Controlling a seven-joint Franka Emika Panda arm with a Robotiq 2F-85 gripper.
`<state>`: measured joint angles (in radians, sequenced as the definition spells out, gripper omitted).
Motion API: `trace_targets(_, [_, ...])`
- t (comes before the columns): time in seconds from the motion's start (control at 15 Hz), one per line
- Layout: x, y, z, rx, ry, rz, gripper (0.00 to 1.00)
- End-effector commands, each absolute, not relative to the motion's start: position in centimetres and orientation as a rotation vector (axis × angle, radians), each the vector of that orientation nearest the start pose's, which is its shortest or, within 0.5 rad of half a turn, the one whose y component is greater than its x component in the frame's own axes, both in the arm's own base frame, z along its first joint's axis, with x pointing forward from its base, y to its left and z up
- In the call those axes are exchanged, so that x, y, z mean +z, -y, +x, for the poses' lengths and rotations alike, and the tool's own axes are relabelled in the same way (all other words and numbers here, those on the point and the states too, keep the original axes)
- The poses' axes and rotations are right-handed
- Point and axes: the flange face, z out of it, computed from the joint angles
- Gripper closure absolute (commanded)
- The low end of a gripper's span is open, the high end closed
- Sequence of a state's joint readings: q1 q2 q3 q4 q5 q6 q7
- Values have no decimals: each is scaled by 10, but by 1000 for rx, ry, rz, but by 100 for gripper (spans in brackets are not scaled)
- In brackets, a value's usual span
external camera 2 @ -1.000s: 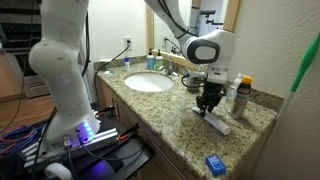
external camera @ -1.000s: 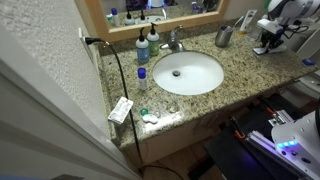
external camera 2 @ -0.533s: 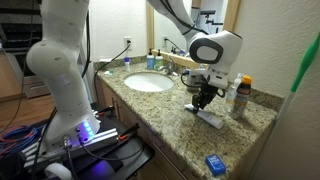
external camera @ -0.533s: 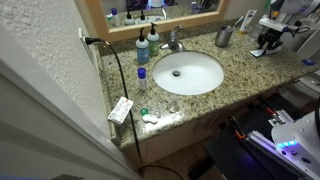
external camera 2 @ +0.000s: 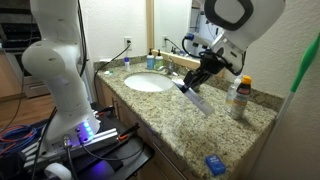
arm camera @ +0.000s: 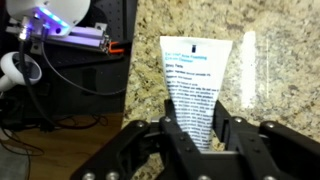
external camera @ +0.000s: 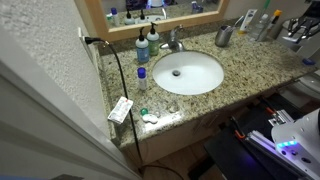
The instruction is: Place the white and blue tube upright
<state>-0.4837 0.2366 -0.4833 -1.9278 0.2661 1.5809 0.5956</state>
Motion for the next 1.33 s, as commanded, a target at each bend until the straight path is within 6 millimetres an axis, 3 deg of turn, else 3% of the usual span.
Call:
trace_targets(0.0, [396, 434, 317, 797, -1841, -1855, 86])
trace_targets(0.2, [397, 440, 321, 812, -1681, -1772, 86])
trace_targets(0.4, [366, 436, 339, 861, -1540, -1672, 86])
trace_targets(0.47, [388, 430, 328, 820, -1639, -1706, 61])
trace_targets(0.6, [364, 430, 338, 861, -1588, -1681, 61])
trace_targets(0.67, [357, 431, 340, 875, -1578, -1678, 86])
trace_targets(1.2, [307, 381, 368, 1124, -1251, -1366, 86])
trace_targets(1.27, [319, 385, 370, 1074, -1305, -1446, 61])
